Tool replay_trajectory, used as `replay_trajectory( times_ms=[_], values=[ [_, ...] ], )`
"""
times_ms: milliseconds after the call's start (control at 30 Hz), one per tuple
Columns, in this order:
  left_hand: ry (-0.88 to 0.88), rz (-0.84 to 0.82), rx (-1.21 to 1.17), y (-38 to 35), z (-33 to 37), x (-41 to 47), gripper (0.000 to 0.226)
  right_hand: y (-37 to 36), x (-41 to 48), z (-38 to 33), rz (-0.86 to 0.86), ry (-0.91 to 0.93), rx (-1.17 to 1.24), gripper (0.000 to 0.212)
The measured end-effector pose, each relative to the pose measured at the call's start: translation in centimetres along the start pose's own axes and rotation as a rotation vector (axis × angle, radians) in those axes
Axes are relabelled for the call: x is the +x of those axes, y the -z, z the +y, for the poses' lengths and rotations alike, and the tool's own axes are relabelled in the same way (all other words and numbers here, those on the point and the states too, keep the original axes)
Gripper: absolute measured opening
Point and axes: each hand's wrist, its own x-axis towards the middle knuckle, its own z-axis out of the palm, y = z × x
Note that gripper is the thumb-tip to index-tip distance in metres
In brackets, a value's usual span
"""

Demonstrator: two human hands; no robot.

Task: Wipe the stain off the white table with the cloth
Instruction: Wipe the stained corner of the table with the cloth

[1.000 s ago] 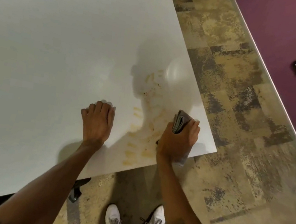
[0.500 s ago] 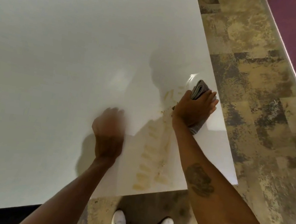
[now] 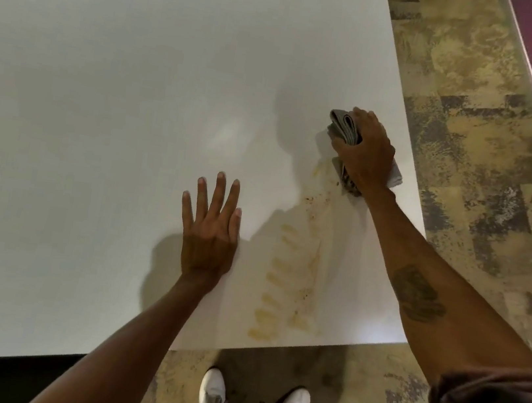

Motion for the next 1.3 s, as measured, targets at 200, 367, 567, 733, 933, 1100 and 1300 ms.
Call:
replay_trajectory(
  times_ms=[200, 367, 567, 733, 933, 1100, 1300],
  values=[
    [0.002, -0.067, -0.029, 0.3, 0.0, 0.0, 0.055, 0.5, -3.9, -1.1, -0.236, 0.238, 0.063, 0.064],
    [0.008, -0.101, -0.067, 0.9, -0.1, -0.1, 0.055, 0.6, -9.4, -1.3, -0.367, 0.383, 0.063, 0.057],
    [-0.057, -0.12, -0.072, 0.9, -0.7, -0.7, 0.056, 1.8, -15.8, -0.3, -0.431, 0.44, 0.067, 0.058],
    [-0.183, -0.147, -0.069, 1.1, -3.0, -2.9, 0.055, 3.0, -20.9, 0.6, -0.399, 0.464, 0.055, 0.058],
    [-0.181, -0.16, -0.008, 1.9, -3.9, -5.2, 0.058, 2.0, -26.6, -0.3, -0.133, 0.252, -0.014, 0.061],
    [-0.148, -0.152, -0.007, 2.0, -3.5, -5.0, 0.055, -1.3, -28.8, -4.0, -0.051, -0.111, -0.344, 0.075],
    [-0.137, -0.141, 0.006, 1.7, -3.5, -4.7, 0.055, -1.9, -28.3, -4.7, -0.073, -0.128, -0.337, 0.069]
  ],
)
